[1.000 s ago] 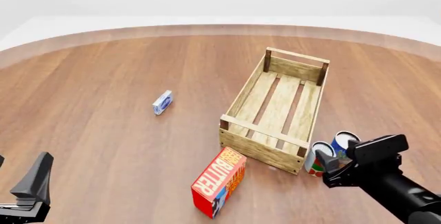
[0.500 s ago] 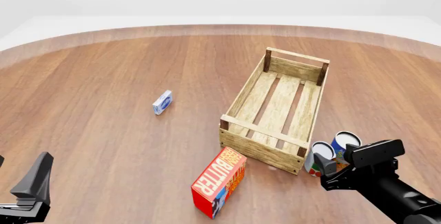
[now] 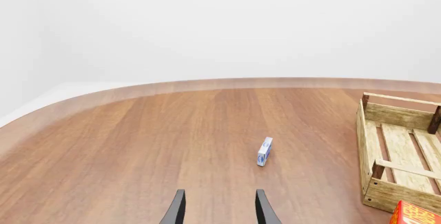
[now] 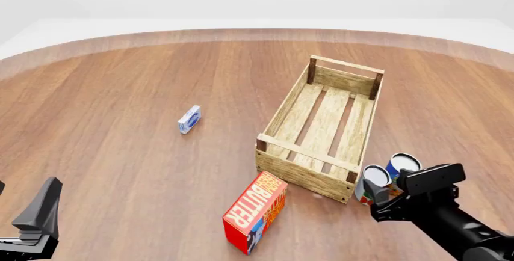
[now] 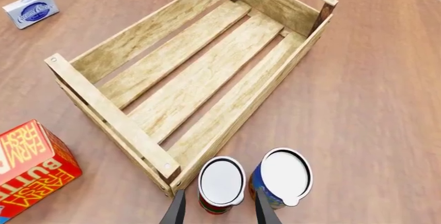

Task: Pick up the tomato sauce, and put it in the wooden tray.

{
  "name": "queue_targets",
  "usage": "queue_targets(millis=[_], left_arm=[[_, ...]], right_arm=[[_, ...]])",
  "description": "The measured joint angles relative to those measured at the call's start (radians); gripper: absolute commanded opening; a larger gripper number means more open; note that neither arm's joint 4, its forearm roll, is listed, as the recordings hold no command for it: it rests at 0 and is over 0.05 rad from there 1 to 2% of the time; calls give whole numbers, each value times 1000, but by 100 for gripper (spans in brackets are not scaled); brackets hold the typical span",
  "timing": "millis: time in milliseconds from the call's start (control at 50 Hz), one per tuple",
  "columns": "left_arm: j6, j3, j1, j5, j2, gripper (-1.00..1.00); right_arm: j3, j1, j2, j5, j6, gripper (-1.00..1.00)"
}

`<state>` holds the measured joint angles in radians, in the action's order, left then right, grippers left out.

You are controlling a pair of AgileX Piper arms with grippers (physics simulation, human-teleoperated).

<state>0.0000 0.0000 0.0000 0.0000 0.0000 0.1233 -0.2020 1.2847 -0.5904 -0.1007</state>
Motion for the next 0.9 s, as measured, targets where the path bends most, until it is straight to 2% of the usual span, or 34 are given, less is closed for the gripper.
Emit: queue_targets(millis=[900], left_arm=[[0, 0, 0, 0, 0, 100]], right_arm=[[-13, 14, 116, -109, 0, 100]])
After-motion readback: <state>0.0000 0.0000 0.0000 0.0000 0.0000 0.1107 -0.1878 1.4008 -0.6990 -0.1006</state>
